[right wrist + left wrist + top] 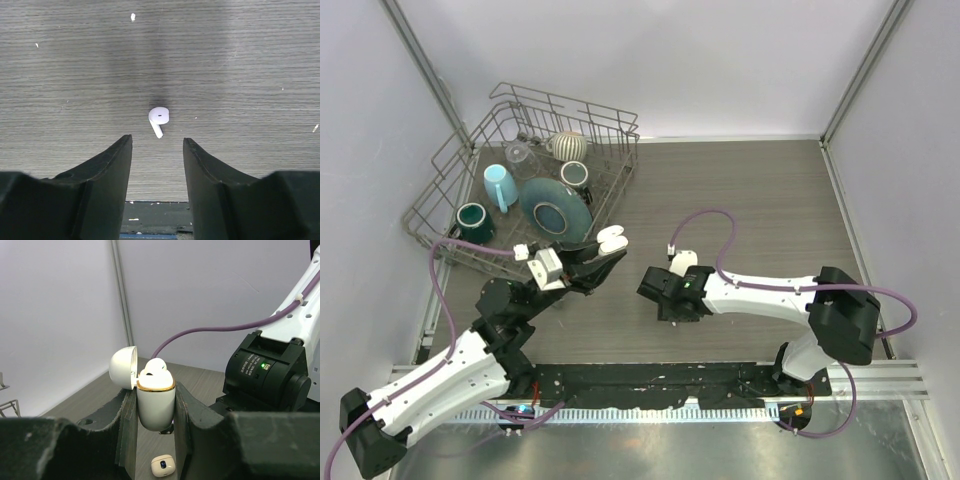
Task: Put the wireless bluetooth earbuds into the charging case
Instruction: Pick up the earbud from the center of the board.
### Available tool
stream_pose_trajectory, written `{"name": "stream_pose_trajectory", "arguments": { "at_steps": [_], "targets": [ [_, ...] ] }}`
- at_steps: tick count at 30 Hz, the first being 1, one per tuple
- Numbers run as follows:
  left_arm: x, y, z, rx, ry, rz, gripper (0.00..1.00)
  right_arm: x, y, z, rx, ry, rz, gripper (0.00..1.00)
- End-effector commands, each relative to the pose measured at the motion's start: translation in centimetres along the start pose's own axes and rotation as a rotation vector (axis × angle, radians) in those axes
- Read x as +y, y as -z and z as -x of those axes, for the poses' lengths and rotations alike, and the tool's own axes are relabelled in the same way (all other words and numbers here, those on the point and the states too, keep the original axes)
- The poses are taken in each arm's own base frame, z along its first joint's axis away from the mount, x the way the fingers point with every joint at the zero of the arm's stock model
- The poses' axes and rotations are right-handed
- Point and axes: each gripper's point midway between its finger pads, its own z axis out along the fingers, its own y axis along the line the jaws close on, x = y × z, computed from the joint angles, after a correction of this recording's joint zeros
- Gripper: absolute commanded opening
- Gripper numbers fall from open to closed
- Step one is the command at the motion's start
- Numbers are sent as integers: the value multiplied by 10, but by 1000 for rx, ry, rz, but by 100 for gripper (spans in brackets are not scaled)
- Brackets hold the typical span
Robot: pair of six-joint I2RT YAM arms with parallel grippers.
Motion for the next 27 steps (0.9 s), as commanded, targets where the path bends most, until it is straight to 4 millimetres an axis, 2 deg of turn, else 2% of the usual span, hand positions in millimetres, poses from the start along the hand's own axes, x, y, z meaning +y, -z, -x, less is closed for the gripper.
{"name": "stream_pose_trajectory", "arguments": {
  "at_steps": [1,13,27],
  "targets": [
    [3,-2,19,-62,-27,10,0,10,9,10,-32,-33,38,52],
    [5,1,22,-67,-32,21,0,13,-9,7,-3,-19,31,43],
    [4,-1,22,-66,-33,18,0,5,-27,5,27,-10,-10,44]
  ]
}}
